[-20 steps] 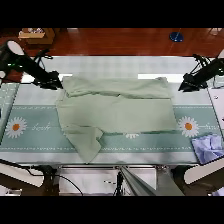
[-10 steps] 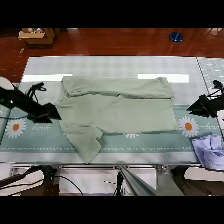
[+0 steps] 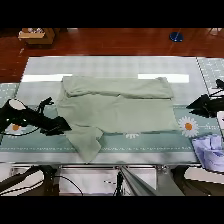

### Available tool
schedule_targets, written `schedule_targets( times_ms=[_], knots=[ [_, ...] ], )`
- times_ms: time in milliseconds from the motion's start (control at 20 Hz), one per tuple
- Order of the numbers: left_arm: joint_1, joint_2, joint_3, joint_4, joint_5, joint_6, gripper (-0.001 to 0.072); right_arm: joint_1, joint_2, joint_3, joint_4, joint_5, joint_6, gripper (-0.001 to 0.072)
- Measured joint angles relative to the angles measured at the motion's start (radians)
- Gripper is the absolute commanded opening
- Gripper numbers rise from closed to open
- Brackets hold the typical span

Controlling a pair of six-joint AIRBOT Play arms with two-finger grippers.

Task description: Fold the shirts.

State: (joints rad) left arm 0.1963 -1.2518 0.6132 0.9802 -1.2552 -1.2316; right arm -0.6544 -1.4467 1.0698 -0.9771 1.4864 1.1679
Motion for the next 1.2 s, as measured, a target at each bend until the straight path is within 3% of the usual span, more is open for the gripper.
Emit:
schedule_targets(
  times_ms=[50,100,150,250,550,1000,1100,1200],
  knots=[
    [-0.012,-0.01,-0.004,-0.021,0.018,0.002,0.0526,0.0,0.001,0.0,0.001,0.001,0.0,0.0446],
    [-0.024,-0.021,-0.008,-0.03,0.042,0.005,0.0236,0.0,0.003,-0.001,0.007,0.002,-0.001,0.0446],
    [-0.035,-0.036,-0.011,-0.037,0.078,0.009,0.0034,0.0,0.004,-0.001,0.009,0.005,-0.001,0.0446],
    [-0.052,-0.061,-0.013,-0.056,0.096,0.013,0.0033,0.0,0.011,-0.002,0.015,0.011,-0.002,0.0484],
    [-0.038,-0.076,-0.017,-0.072,0.078,0.026,0.0033,-0.001,0.029,-0.068,-0.134,0.039,0.024,0.0486],
    [-0.027,-0.066,-0.018,-0.068,0.061,0.045,0.0033,0.006,0.033,-0.277,-0.055,-0.076,0.014,0.0482],
    [-0.027,-0.065,-0.018,-0.069,0.058,0.047,0.0033,0.034,0.033,-0.304,-0.042,-0.109,0.017,0.0364],
    [-0.027,-0.063,-0.018,-0.071,0.054,0.047,0.0032,0.078,0.033,-0.325,-0.035,-0.159,0.033,0.0094]
  ],
)
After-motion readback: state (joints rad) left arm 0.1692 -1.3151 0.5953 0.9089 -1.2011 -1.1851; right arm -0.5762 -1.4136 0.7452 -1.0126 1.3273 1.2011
